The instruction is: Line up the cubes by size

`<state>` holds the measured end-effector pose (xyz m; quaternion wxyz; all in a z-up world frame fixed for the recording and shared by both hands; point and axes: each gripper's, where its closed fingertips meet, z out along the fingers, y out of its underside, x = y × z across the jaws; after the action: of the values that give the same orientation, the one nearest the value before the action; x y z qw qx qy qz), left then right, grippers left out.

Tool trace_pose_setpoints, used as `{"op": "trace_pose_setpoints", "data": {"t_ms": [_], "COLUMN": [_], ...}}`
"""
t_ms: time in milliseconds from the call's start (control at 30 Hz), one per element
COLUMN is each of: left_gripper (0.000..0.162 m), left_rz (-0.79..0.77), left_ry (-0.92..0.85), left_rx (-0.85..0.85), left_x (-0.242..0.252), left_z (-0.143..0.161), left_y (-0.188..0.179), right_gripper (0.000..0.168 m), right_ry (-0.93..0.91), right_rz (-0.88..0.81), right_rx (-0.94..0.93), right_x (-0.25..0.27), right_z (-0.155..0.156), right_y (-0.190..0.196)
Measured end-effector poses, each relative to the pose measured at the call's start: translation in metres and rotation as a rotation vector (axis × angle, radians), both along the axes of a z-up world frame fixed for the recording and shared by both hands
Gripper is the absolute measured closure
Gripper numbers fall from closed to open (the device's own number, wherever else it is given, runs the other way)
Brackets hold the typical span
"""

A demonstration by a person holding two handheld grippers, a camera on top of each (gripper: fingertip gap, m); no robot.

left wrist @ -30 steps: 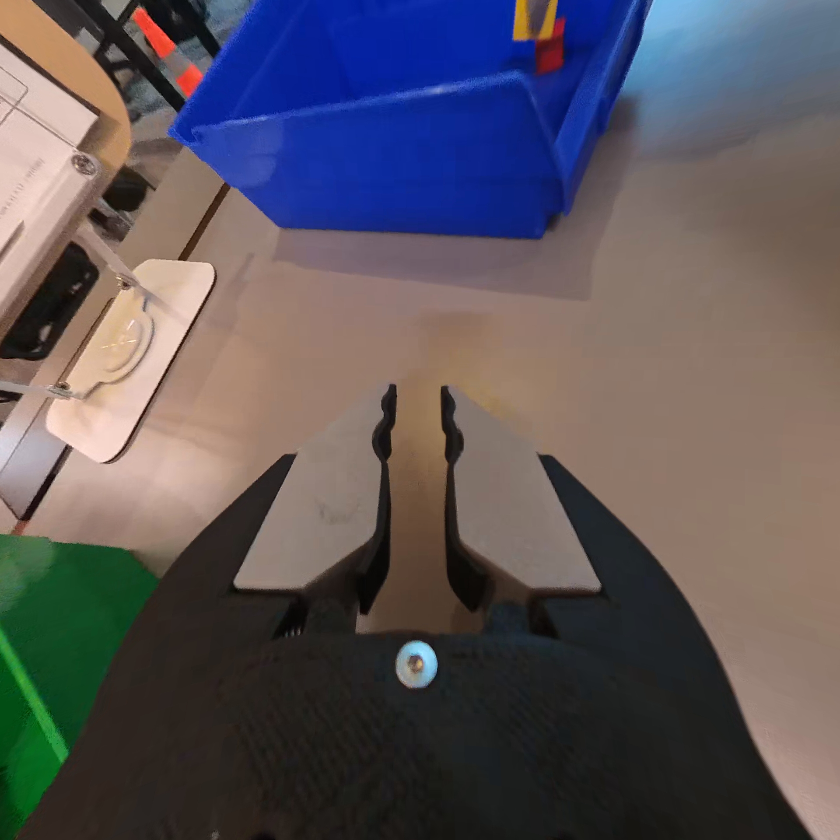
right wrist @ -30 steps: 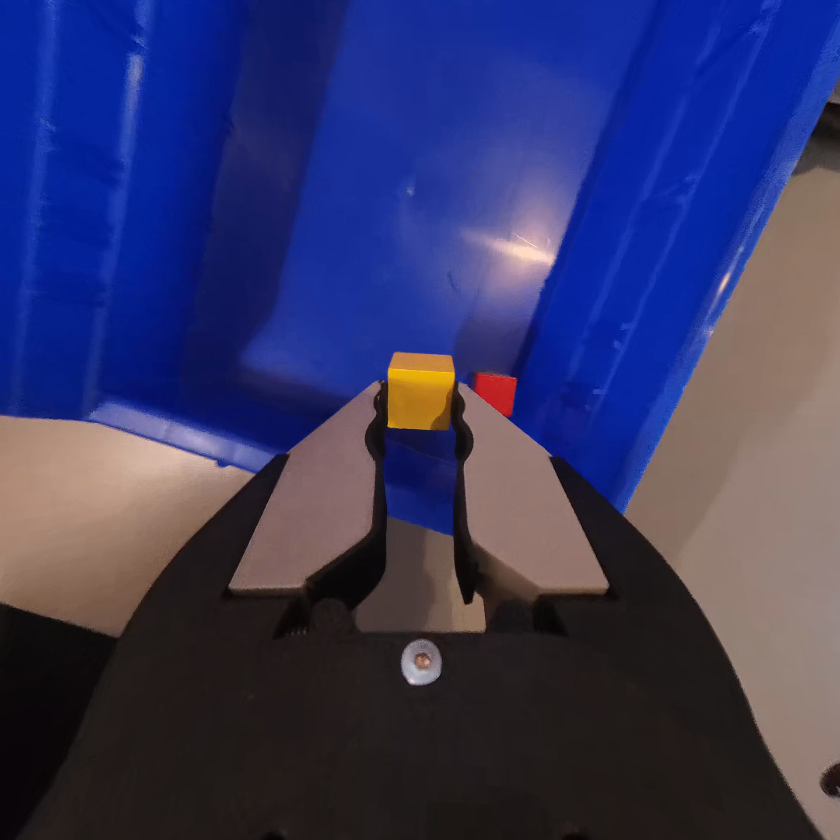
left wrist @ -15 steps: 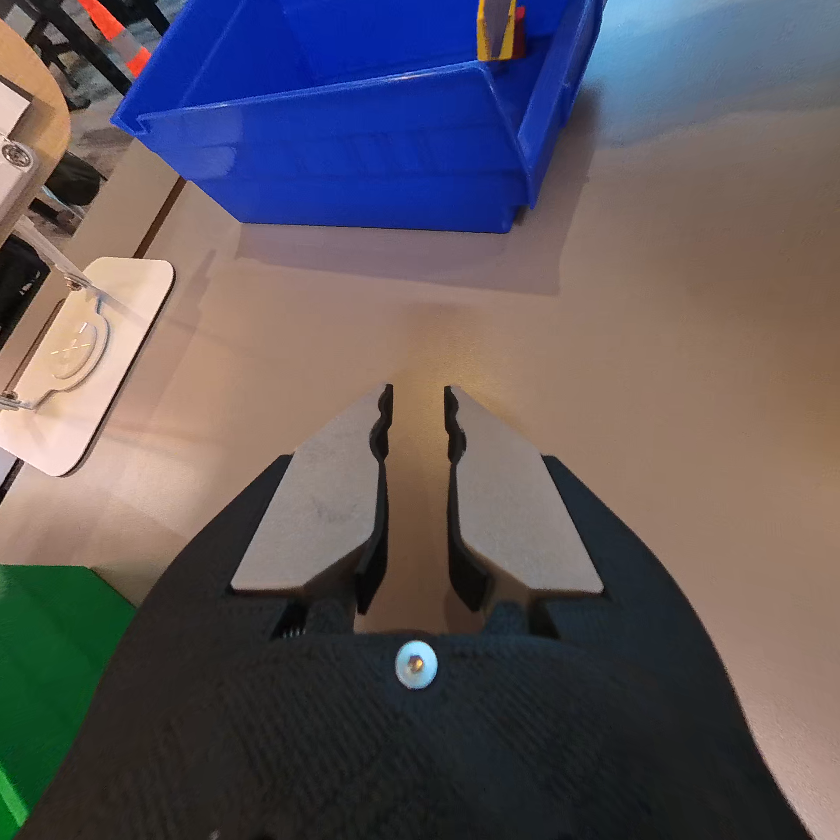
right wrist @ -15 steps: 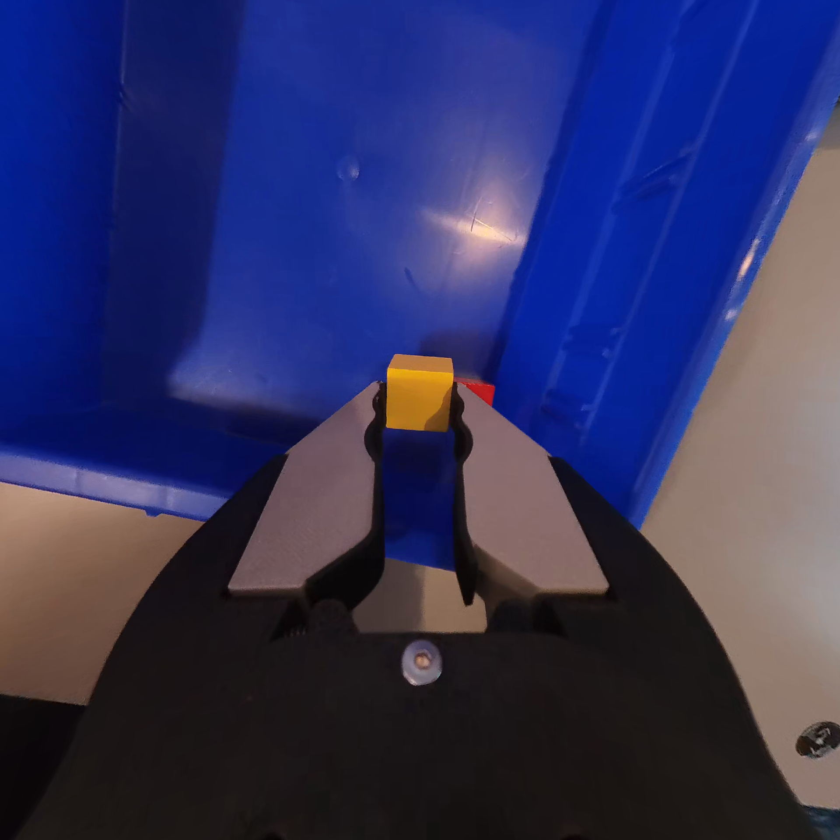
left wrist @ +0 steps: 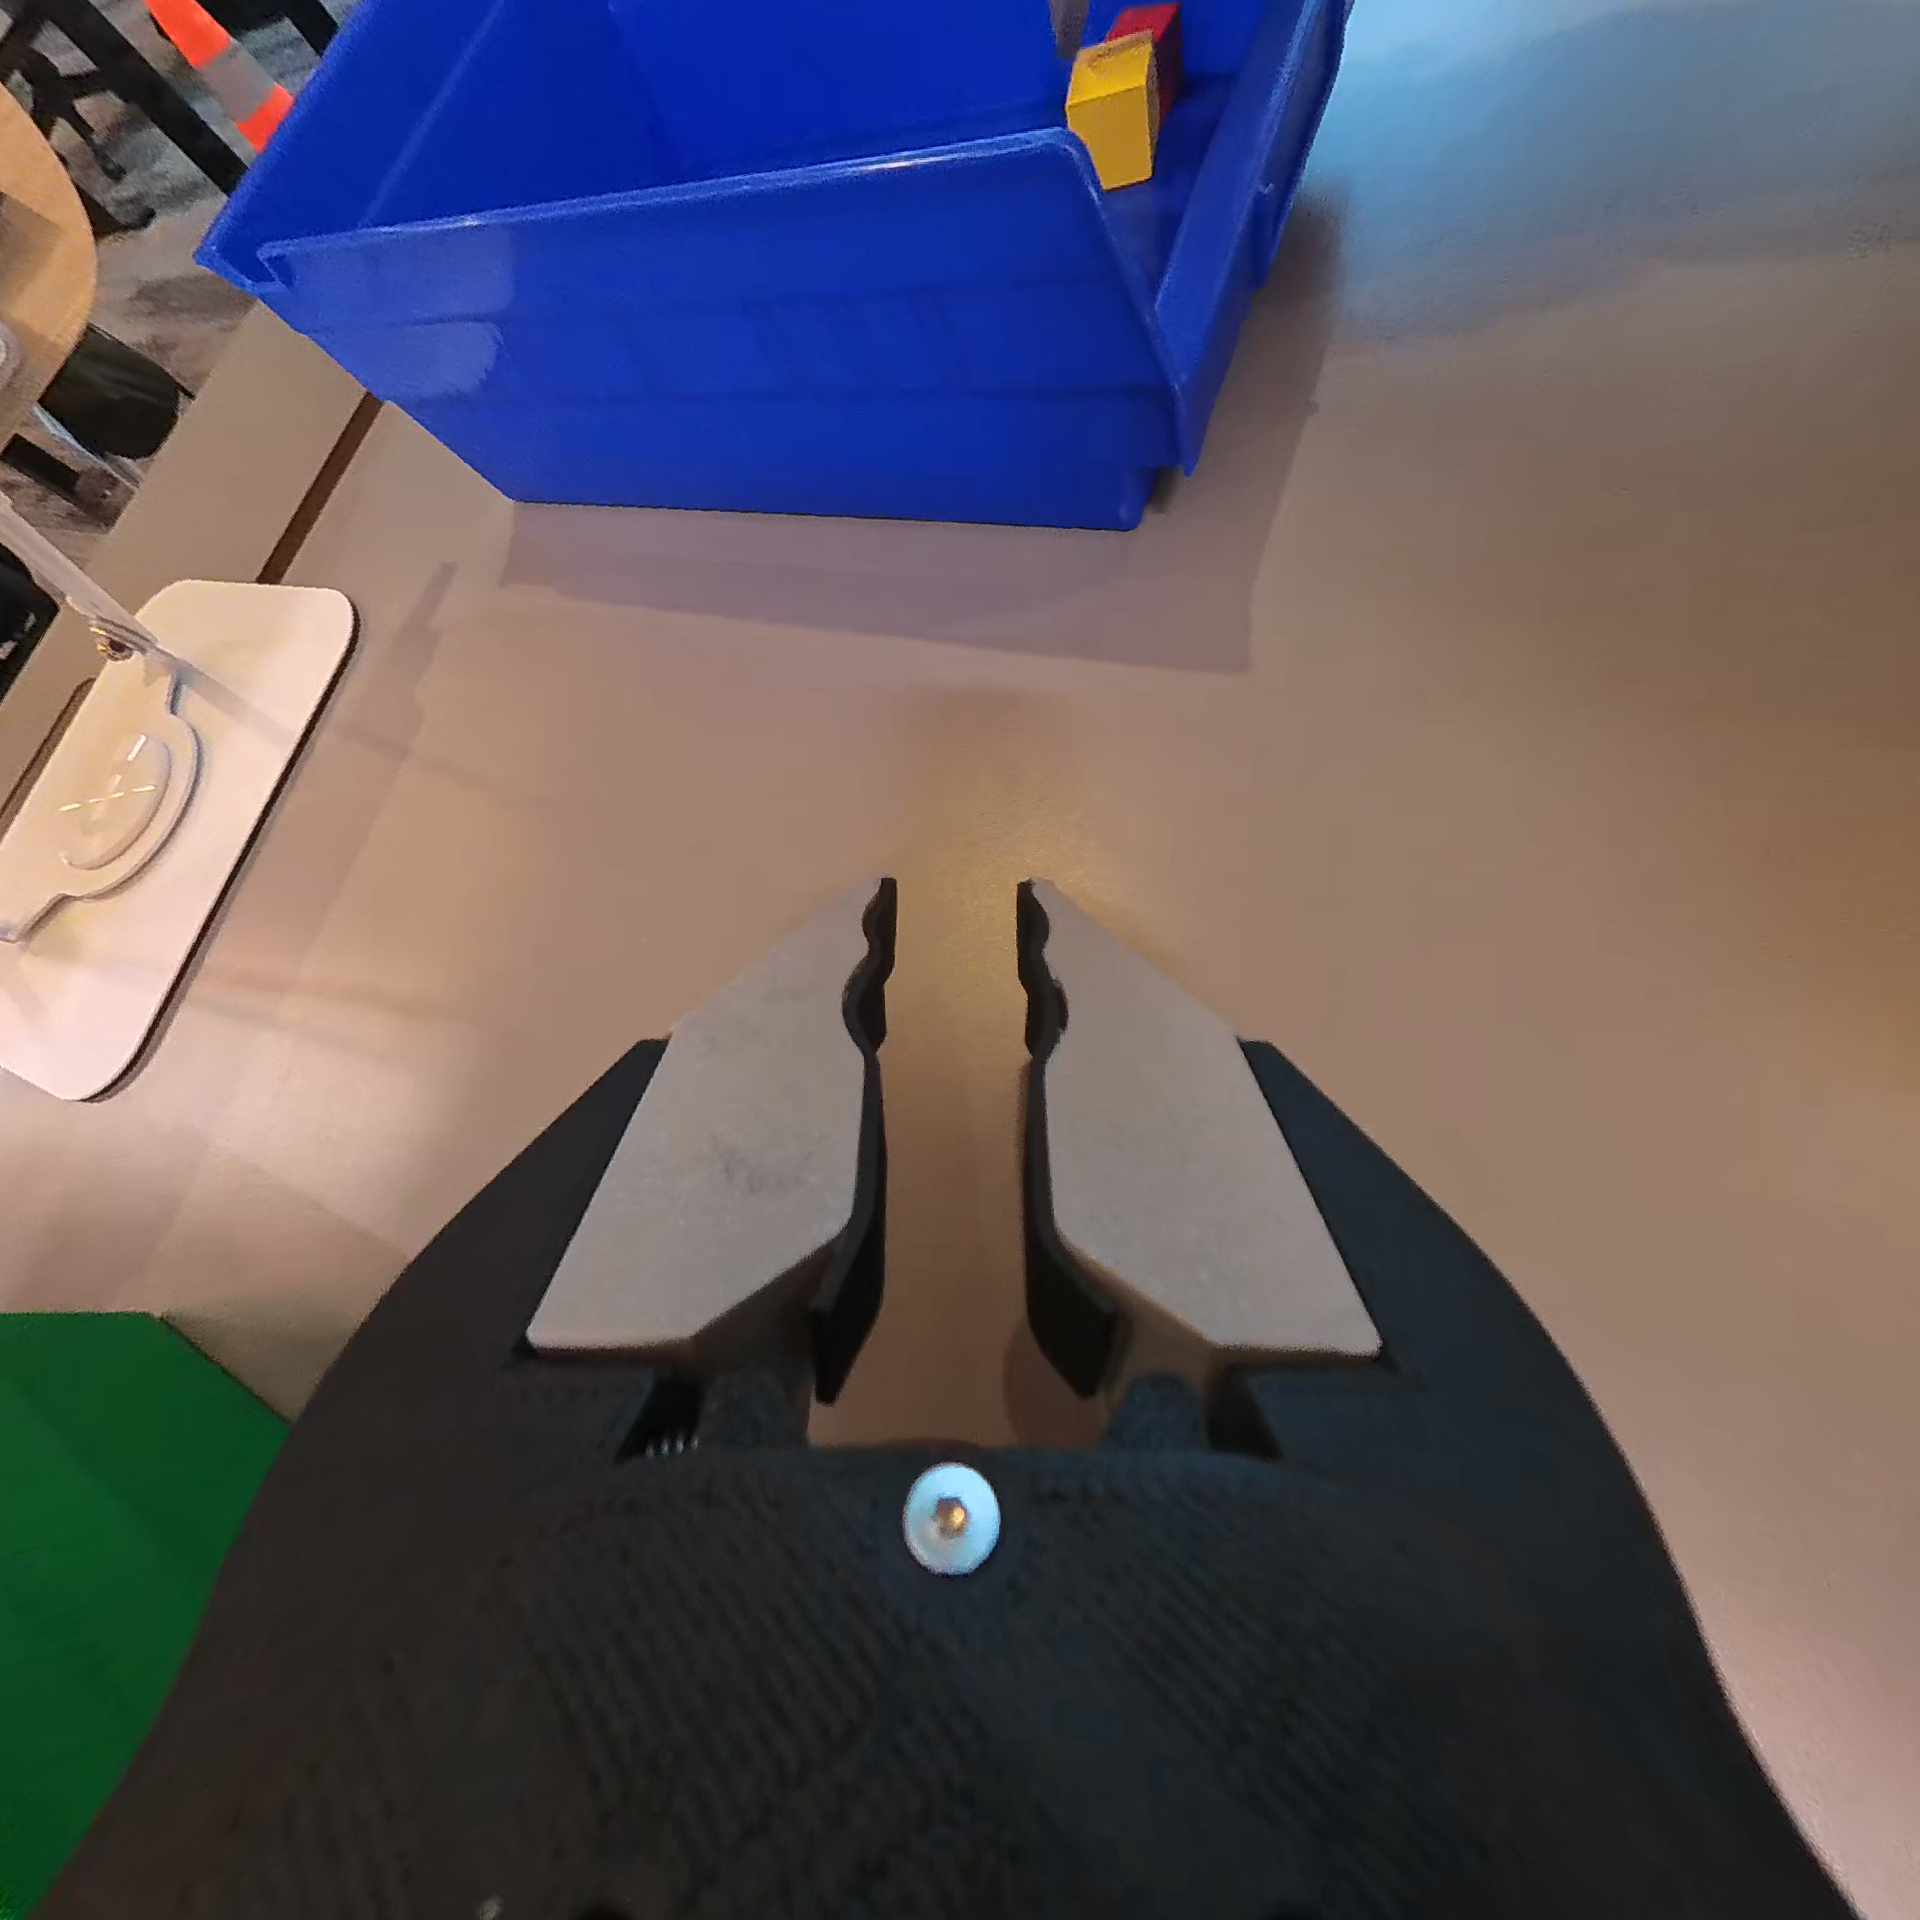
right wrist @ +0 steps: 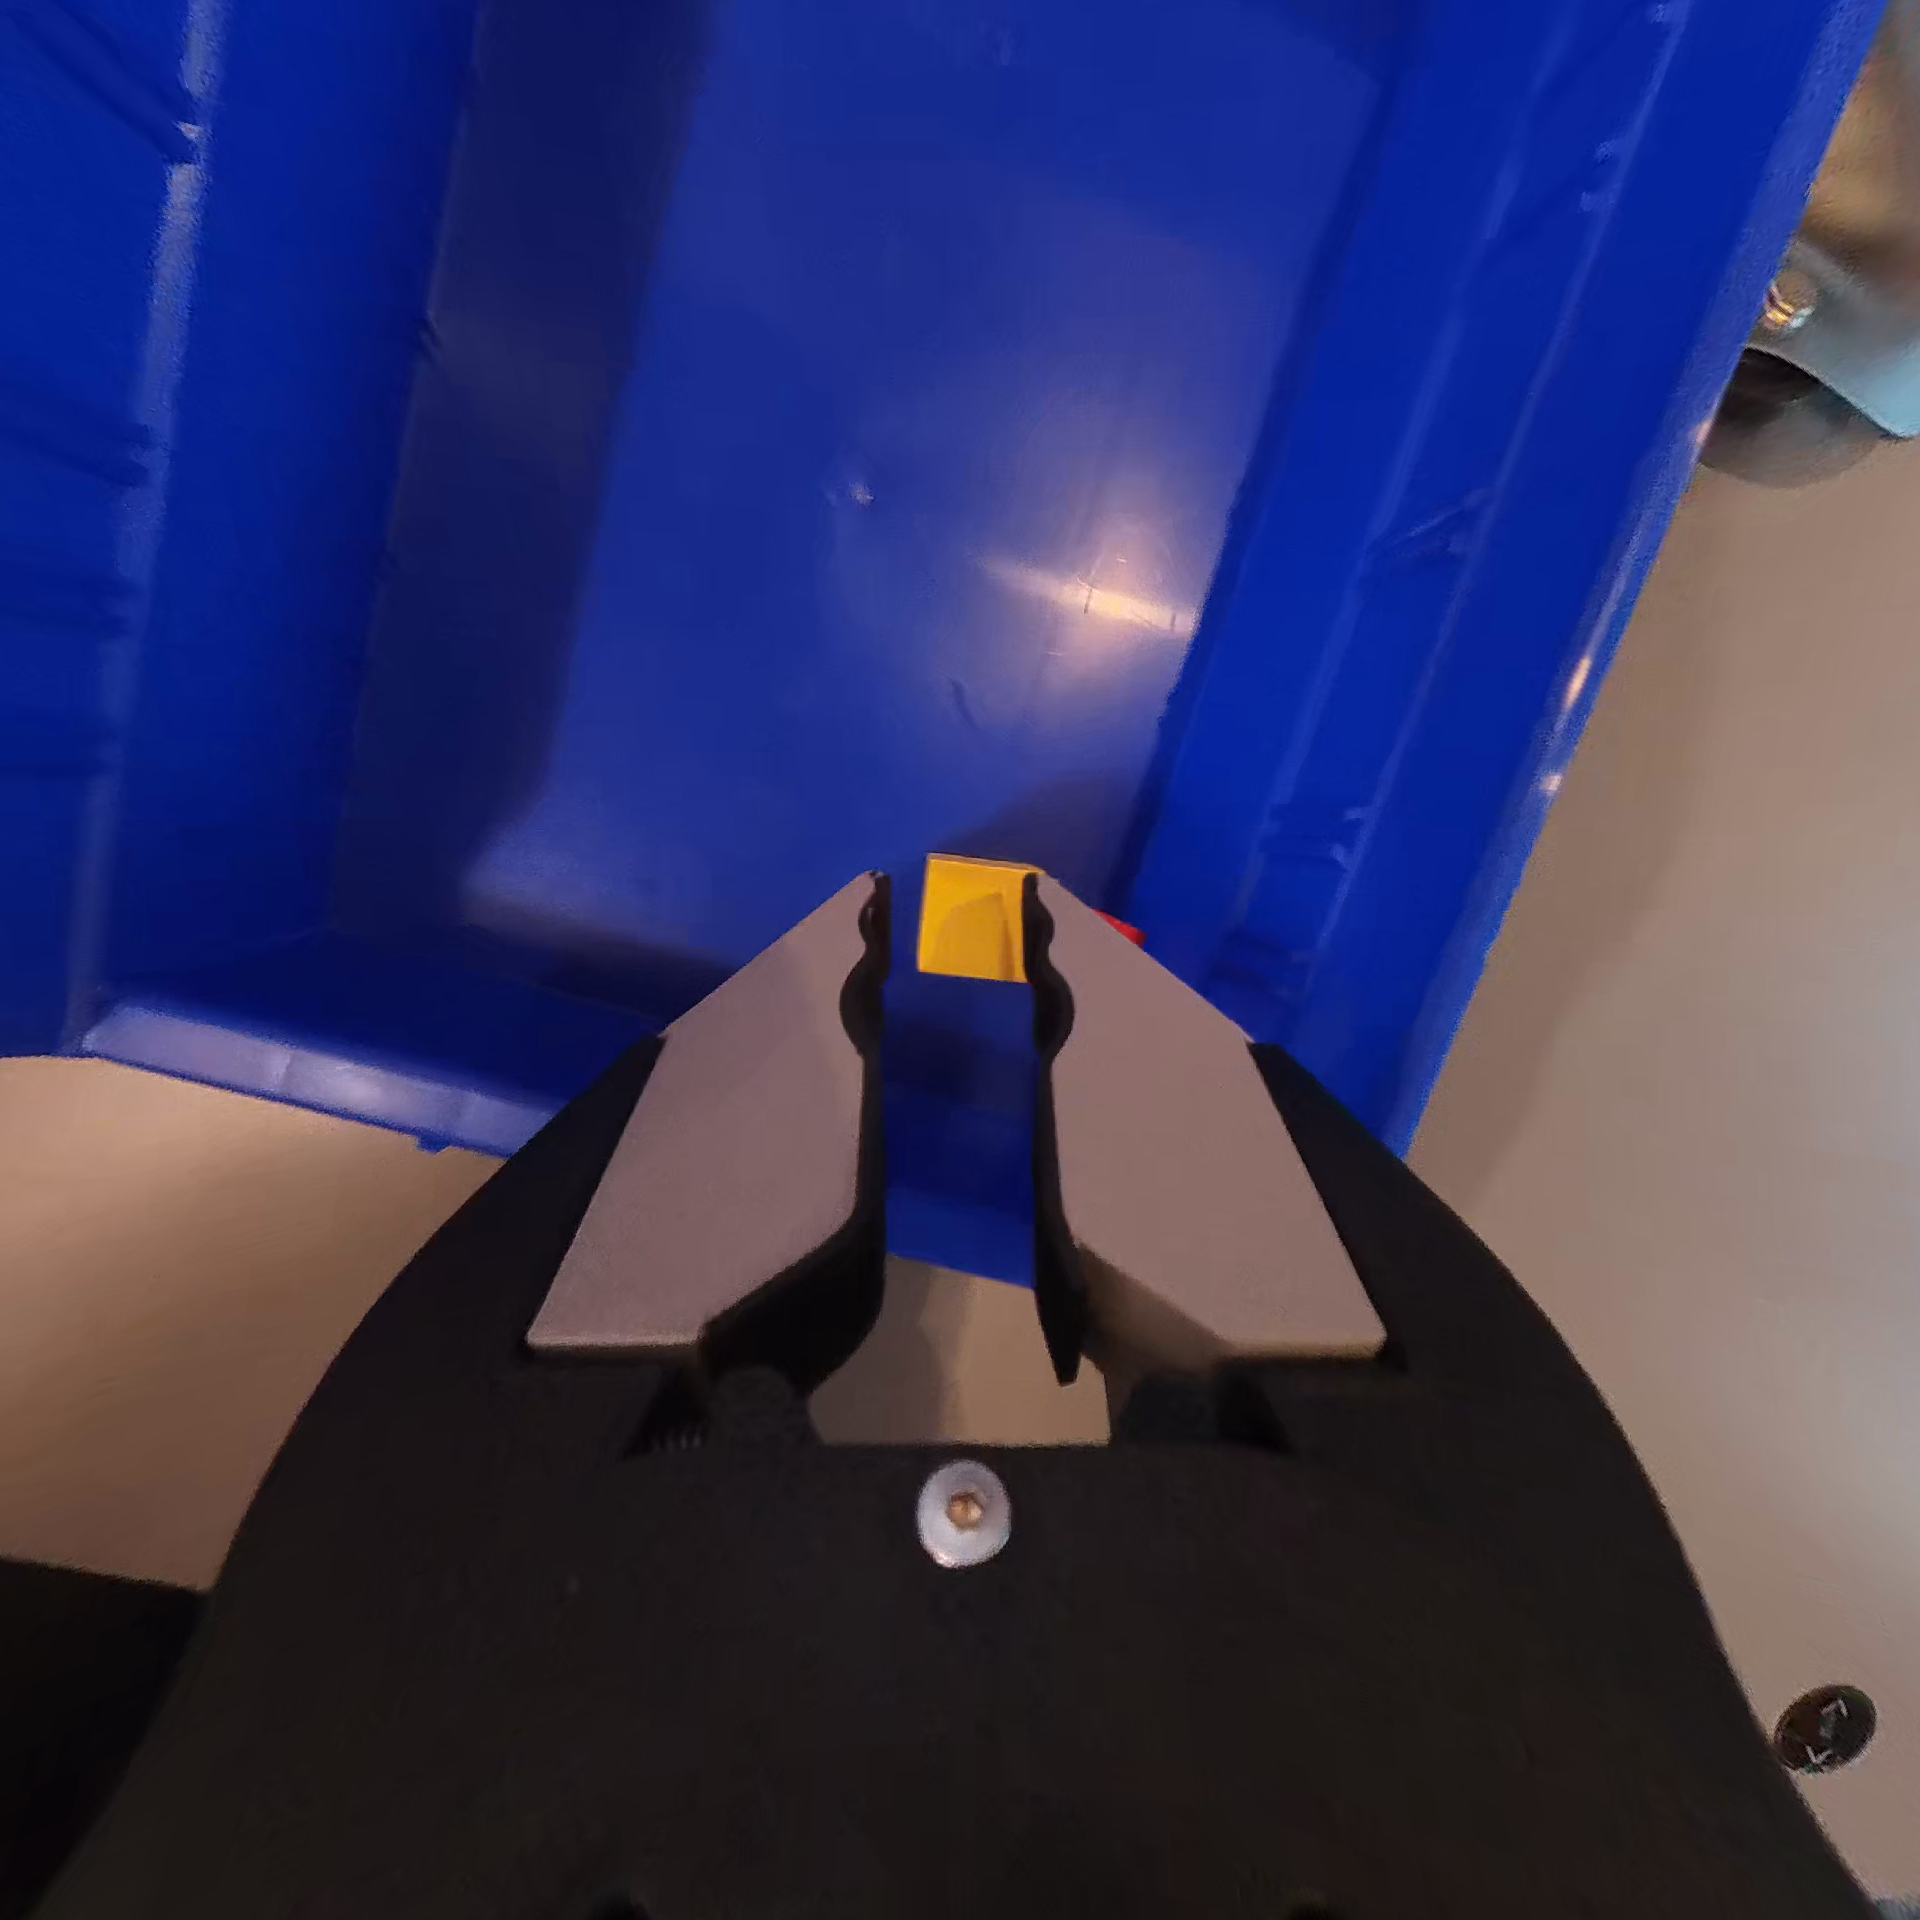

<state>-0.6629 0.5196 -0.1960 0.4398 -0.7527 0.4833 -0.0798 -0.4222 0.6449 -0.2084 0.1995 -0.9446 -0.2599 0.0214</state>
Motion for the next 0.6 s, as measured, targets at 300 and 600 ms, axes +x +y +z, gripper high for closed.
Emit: {"op": "trace_pose_setpoints", "data": {"t_ms": [300, 600], "left_gripper": [0.141, 0.140], "left_rz": [0.006, 0.017], "left_ry": [-0.014, -0.018], "left_rx": [-0.008, -0.016], "left_x": [-0.001, -0.003], "left_z": [0.002, 0.001], "left_y": [0.000, 0.002], "right_gripper": [0.168, 0.168], "right_ry": [-0.023, -0.039], "right_rz": [0.059, 0.044], "right_rx": [-0.065, -0.088], "right_x": [-0.008, -0.004], "right_z": [-0.005, -0.022], "right_y": [-0.015, -0.009]}}
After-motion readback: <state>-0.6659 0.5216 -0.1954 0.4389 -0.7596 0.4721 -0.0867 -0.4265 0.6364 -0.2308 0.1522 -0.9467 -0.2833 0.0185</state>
